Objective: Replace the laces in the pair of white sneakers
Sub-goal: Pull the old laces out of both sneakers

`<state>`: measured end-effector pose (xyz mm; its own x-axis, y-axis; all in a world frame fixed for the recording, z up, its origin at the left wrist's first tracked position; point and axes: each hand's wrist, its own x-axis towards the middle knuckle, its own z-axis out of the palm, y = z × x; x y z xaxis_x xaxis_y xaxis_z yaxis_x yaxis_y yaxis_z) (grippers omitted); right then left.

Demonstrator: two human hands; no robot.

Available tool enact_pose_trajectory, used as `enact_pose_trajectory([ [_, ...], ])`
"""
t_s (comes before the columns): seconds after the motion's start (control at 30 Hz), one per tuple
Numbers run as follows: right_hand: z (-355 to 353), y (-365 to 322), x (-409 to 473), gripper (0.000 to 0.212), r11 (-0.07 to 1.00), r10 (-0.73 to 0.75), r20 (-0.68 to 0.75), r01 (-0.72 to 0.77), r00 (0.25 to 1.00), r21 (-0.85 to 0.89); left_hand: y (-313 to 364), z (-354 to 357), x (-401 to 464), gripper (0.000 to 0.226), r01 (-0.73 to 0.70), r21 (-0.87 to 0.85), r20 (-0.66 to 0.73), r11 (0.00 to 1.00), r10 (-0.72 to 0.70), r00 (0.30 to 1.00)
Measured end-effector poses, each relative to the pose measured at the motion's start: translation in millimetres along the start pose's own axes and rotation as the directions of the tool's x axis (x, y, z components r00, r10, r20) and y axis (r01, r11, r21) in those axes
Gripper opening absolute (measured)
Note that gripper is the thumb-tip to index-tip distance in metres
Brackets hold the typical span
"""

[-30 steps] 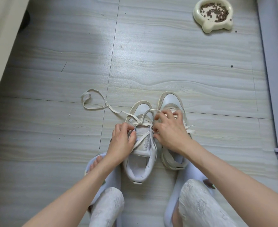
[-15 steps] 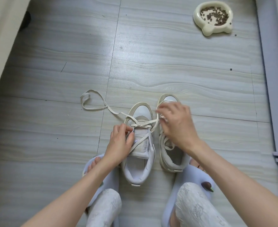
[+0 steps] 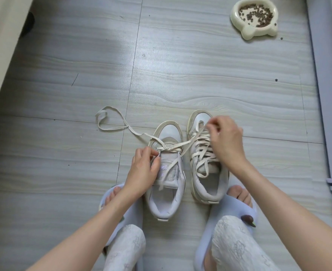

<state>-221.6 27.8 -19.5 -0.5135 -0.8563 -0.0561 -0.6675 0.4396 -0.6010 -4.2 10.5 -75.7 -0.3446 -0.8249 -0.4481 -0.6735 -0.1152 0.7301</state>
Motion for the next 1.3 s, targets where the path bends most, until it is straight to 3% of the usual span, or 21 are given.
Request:
enact_pose_trajectory([
  [0.07, -10, 2, 7, 0.008, 0.964, 0.205, -0.106, -0.182, 0.973, 0.196, 0, 0, 0, 0.006, 0.001, -0.004, 0.002, 1.0, -0.001, 1.0],
  [0.1, -12, 4, 8, 0.008, 0.964, 0.216, -0.108, -0.194, 0.97, 0.18, 0, -1, 0, 0.005, 0.0, -0.004, 0.003, 1.0, 0.0, 1.0],
  [0.13, -12, 7, 6, 0.008, 0.988, 0.139, -0.109, -0.131, 0.984, 0.076, 0, -1, 0, 0.004, -0.003, -0.002, 0.003, 1.0, 0.003, 1.0],
  [0.2, -5, 9, -2, 0.019, 0.97, -0.176, -0.059, 0.163, 0.983, -0.181, 1, -1, -1, 0.004, -0.01, 0.003, -0.001, 1.0, 0.01, 1.0],
  [0.27, 8, 4, -14, 0.032, 0.845, -0.446, 0.096, 0.454, 0.89, -0.281, 1, -1, -1, 0.004, -0.006, 0.007, -0.002, 1.0, 0.006, 1.0],
  [0.33, 21, -4, -23, 0.036, 0.721, -0.551, 0.278, 0.616, 0.787, -0.317, 1, -1, -1, 0.005, -0.005, 0.008, -0.005, 1.0, 0.005, 1.0],
  [0.4, 33, -6, -33, 0.033, 0.633, -0.554, 0.407, 0.685, 0.726, -0.36, 1, -2, -1, 0.004, -0.008, 0.005, -0.01, 1.0, 0.008, 1.0],
  [0.57, 39, -6, -35, 0.035, 0.65, -0.396, 0.444, 0.587, 0.804, -0.483, 3, -2, -1, 0.008, -0.007, 0.014, -0.006, 1.0, 0.007, 1.0],
  [0.63, 39, -5, -32, 0.03, 0.665, -0.434, 0.424, 0.6, 0.795, -0.445, 3, -3, -2, 0.007, -0.008, 0.013, 0.0, 1.0, 0.008, 1.0],
  [0.7, 34, -4, -28, 0.021, 0.746, -0.437, 0.368, 0.559, 0.821, -0.362, 4, -4, -2, 0.006, -0.008, 0.01, 0.008, 1.0, 0.008, 1.0],
  [0.77, 24, -3, -21, 0.006, 0.886, -0.299, 0.255, 0.367, 0.919, -0.282, 5, -5, -3, 0.007, -0.002, 0.009, 0.015, 1.0, 0.002, 1.0],
  [0.83, 9, 0, -11, 0.008, 0.991, -0.056, 0.082, 0.066, 0.995, -0.115, 5, -5, -3, 0.007, 0.003, 0.008, 0.014, 1.0, -0.003, 1.0],
  [0.87, 1, 2, -5, 0.009, 0.999, 0.032, -0.007, -0.032, 0.999, -0.02, 6, -5, -3, 0.006, 0.003, 0.007, 0.012, 1.0, -0.003, 1.0],
  [0.93, -8, 9, 3, 0.012, 0.996, 0.066, -0.029, -0.068, 0.997, -0.065, 6, -4, -2, 0.006, 0.01, 0.013, 0.011, 1.0, -0.011, 1.0],
  [1.0, -7, 13, 3, 0.021, 0.974, -0.007, 0.069, 0.022, 0.998, -0.223, 8, -5, 1, 0.014, -0.007, 0.076, 0.019, 0.997, 0.005, 1.0],
  [1.07, 4, 11, -4, 0.035, 0.931, -0.175, 0.145, 0.211, 0.974, -0.296, 13, -8, 8, 0.03, -0.087, 0.137, 0.017, 0.987, 0.085, 0.996],
  [1.17, 25, 2, -13, 0.049, 0.805, -0.352, 0.347, 0.47, 0.869, -0.363, 19, -16, 23, 0.047, -0.213, 0.251, 0.029, 0.944, 0.213, 0.977],
  [1.23, 34, -2, -15, 0.042, 0.727, -0.375, 0.455, 0.561, 0.808, -0.396, 20, -20, 31, 0.033, -0.278, 0.369, 0.073, 0.887, 0.27, 0.96],
  [1.3, 37, -3, -14, 0.023, 0.651, -0.427, 0.439, 0.606, 0.79, -0.457, 23, -23, 36, 0.017, -0.353, 0.445, 0.112, 0.823, 0.34, 0.934],
])
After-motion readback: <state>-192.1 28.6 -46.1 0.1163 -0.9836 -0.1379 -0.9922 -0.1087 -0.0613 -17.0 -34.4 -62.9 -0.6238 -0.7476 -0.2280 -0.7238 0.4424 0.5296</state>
